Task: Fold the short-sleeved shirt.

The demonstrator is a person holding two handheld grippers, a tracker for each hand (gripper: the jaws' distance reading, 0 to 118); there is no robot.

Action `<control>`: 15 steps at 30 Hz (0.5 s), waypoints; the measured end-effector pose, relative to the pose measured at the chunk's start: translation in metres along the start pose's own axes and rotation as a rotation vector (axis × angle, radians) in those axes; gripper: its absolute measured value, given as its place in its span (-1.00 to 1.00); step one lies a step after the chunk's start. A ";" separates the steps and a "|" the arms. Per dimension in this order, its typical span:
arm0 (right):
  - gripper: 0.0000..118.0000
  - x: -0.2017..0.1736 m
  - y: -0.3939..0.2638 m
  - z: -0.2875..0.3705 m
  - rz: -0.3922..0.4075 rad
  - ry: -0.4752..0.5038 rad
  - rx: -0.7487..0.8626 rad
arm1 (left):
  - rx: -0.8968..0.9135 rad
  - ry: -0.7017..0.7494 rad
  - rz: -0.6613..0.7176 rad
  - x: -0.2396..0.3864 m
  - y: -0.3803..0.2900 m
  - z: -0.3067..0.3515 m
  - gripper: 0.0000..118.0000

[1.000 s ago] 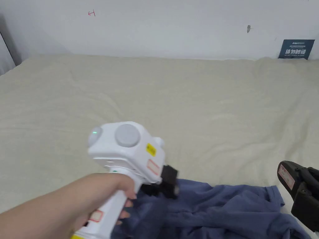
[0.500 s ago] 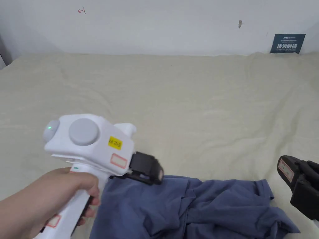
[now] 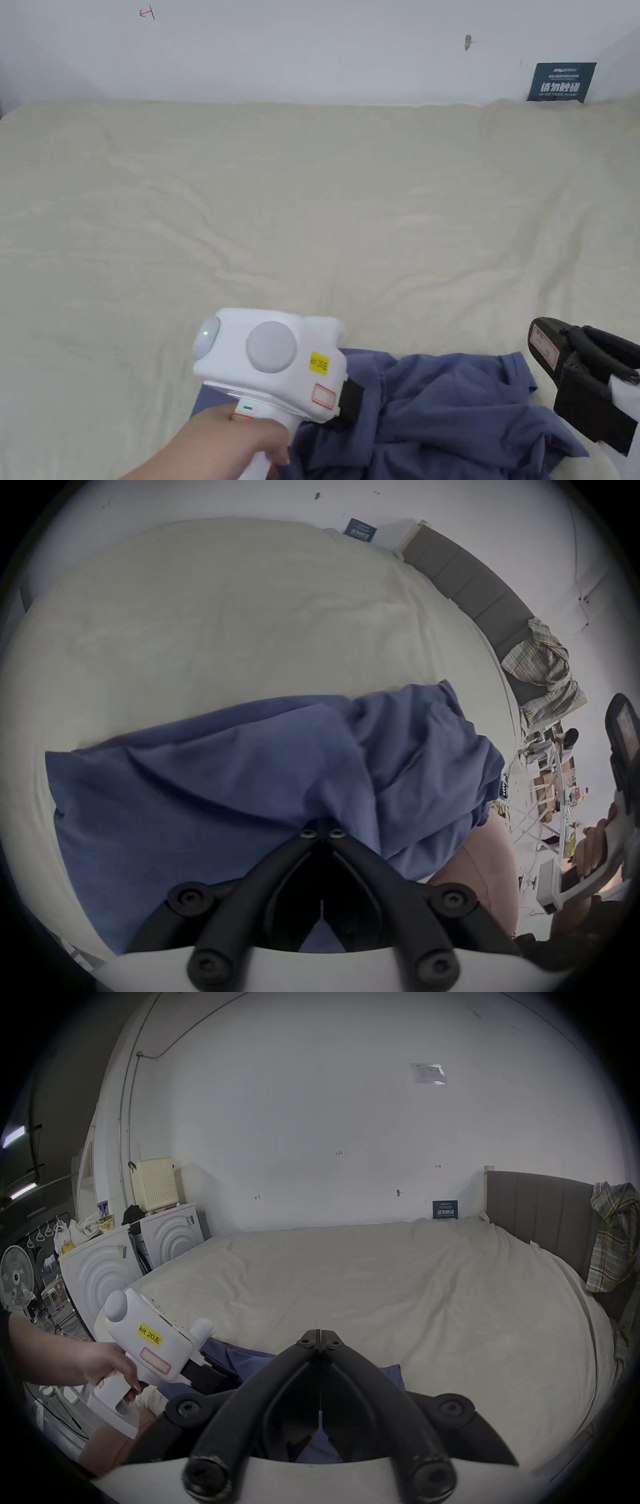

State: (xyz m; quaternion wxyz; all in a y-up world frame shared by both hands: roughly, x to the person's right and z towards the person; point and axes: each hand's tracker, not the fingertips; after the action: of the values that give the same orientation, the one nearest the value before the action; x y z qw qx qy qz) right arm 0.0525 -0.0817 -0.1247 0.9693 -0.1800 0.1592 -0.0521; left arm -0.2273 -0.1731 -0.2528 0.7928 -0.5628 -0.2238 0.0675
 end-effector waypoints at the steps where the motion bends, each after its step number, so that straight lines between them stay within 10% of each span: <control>1: -1.00 0.000 0.000 0.000 -0.003 0.001 0.001 | 0.007 -0.005 -0.010 0.001 -0.002 0.002 -1.00; 7: -1.00 0.000 0.003 -0.001 -0.036 0.005 0.007 | 0.040 -0.531 0.238 -0.016 -0.002 0.023 -1.00; 15: -1.00 -0.003 0.006 0.001 -0.022 0.005 0.007 | 0.297 -0.145 0.201 -0.111 -0.015 0.128 -1.00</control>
State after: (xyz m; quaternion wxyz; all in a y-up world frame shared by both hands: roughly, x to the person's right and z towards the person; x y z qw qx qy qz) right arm 0.0500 -0.0750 -0.1247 0.9689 -0.1782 0.1593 -0.0639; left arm -0.3836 -0.1080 -0.2354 0.8382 -0.4529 -0.2107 0.2188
